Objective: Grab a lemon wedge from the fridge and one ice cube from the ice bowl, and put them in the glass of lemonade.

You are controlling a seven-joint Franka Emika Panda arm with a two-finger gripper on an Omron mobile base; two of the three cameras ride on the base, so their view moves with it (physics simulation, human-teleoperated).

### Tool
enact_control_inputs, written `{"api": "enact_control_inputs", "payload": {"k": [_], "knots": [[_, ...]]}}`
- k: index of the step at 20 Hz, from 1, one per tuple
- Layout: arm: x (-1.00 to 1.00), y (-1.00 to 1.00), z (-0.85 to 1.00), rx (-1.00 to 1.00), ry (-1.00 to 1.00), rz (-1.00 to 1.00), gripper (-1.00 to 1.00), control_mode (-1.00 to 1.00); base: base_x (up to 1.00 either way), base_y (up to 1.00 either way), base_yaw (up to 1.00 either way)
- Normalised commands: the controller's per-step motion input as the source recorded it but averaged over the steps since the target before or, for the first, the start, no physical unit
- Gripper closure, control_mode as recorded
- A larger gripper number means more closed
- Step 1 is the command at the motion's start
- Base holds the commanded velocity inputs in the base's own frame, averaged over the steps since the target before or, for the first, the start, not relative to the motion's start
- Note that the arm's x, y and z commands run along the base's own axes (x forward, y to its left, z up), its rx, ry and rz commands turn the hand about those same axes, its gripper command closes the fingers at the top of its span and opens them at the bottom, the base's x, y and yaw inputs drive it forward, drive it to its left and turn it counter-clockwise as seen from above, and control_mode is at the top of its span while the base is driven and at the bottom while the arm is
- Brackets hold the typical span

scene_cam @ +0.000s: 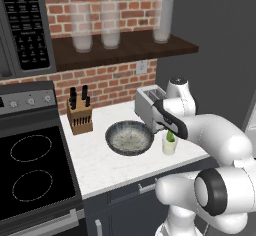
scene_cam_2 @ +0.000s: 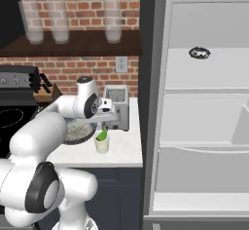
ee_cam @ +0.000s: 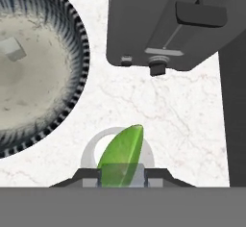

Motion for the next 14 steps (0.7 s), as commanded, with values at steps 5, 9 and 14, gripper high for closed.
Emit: {"api": "enact_control_inputs", "payload": {"k": [5,9,14], "knots": [[0.00,0.04,-0.01,0.00,0.00,0.00,1.00,-1.00,0.00,0.00,0.00],[0.00,-0.01,-0.23,0.00,0.00,0.00,1.00,-1.00,0.00,0.00,0.00],[0.00,-0.02,-0.20,0.00,0.00,0.00,1.00,-1.00,0.00,0.00,0.00]]}}
